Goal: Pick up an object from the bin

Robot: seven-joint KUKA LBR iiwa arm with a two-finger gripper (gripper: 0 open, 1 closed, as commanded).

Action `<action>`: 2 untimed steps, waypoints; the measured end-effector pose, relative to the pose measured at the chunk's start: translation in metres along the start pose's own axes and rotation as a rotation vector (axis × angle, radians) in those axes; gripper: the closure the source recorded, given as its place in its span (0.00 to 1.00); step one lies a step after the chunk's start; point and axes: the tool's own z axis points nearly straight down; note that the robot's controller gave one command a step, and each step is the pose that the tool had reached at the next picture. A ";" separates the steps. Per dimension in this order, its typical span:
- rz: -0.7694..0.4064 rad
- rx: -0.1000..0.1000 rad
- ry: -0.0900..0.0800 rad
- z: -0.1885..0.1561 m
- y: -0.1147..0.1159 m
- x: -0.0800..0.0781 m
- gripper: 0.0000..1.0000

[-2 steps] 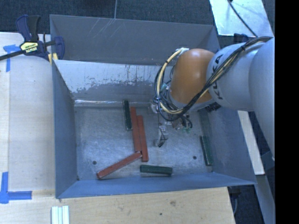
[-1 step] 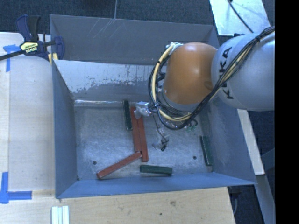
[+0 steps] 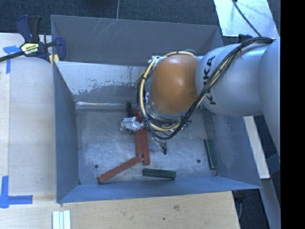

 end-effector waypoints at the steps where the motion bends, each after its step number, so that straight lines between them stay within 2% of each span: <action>1: -0.204 0.006 -0.001 0.007 -0.074 0.020 0.00; 2: -0.206 0.003 -0.004 0.006 -0.071 0.017 1.00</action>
Offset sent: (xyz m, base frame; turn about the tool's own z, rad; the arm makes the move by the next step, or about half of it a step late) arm 0.0439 -0.0573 -0.0074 -0.2106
